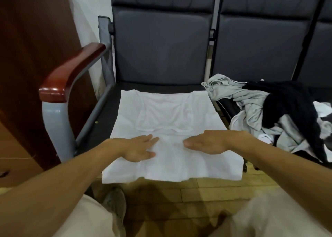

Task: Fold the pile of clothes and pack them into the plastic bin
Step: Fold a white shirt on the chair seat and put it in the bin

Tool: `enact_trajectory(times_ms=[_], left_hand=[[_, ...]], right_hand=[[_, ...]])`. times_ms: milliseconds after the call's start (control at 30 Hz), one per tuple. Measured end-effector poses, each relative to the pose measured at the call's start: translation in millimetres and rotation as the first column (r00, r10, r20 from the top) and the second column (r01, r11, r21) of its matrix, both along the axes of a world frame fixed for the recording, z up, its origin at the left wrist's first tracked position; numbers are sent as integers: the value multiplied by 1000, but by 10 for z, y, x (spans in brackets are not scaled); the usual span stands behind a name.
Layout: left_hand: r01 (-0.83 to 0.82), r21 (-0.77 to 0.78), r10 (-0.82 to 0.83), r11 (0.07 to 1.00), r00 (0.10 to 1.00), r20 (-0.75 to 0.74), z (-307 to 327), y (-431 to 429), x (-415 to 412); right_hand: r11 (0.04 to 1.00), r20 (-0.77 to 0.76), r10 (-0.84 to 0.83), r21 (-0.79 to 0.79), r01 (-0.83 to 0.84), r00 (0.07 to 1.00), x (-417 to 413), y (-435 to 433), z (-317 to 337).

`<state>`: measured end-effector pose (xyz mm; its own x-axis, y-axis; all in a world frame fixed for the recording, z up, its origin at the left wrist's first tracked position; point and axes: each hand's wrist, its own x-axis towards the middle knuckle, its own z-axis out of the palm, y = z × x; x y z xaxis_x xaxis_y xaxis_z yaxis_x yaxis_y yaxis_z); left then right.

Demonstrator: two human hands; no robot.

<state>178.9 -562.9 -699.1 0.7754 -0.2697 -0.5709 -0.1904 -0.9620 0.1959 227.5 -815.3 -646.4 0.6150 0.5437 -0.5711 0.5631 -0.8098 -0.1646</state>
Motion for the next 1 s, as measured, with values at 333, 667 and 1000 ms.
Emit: enact_trajectory(times_ms=[333, 667, 1000], left_hand=[[-98, -21, 100, 995, 940, 328, -50, -185, 351], [120, 99, -142, 988, 955, 260, 27, -433, -69], [-86, -381, 175, 920, 963, 204, 23, -275, -14]], right_hand=[[990, 111, 132, -60, -126, 985, 91, -165, -456], [990, 175, 139, 6, -142, 975, 101, -289, -270], [963, 67, 3, 269, -21, 998, 427, -400, -274]])
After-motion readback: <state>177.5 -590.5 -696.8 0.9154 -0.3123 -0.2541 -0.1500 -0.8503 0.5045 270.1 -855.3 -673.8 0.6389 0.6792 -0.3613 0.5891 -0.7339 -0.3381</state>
